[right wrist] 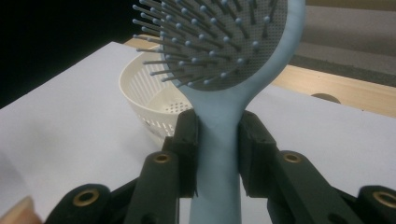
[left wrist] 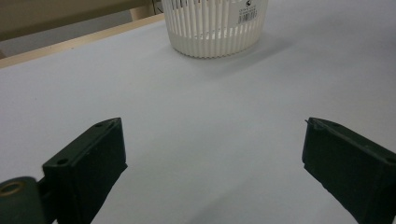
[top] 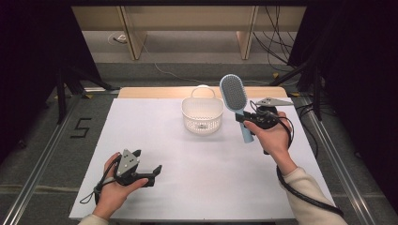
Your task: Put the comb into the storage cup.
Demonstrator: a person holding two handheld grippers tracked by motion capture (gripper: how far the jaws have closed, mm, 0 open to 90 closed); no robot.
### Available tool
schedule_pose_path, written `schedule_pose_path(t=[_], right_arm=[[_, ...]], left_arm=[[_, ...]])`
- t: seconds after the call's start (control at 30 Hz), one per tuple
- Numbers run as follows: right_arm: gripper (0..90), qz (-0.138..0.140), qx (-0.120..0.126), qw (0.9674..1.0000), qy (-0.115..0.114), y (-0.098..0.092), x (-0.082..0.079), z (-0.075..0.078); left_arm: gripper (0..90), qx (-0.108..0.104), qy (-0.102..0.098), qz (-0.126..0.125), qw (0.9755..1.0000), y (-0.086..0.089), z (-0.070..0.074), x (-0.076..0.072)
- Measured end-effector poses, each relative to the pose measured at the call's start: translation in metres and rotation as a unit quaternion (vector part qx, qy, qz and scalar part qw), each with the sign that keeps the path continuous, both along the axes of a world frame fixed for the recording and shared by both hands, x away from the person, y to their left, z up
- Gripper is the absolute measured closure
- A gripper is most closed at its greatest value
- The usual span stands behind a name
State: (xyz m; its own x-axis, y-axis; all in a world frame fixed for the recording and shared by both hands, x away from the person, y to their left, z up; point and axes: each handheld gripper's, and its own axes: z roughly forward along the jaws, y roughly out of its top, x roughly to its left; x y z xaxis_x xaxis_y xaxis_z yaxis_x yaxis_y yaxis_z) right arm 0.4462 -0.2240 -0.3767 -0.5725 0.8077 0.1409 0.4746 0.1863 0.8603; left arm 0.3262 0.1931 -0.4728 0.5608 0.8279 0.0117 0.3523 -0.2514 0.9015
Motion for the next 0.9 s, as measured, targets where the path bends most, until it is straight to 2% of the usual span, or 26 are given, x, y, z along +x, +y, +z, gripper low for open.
schedule_pose_path(t=[0.9], right_arm=[[72.1, 0.001, 0.003, 1.0000, 0.001, 0.0055, 0.0029, -0.0015]], left_arm=[[5.5, 0.001, -0.001, 0.001, 1.0000, 0.0001, 0.0002, 0.0000]])
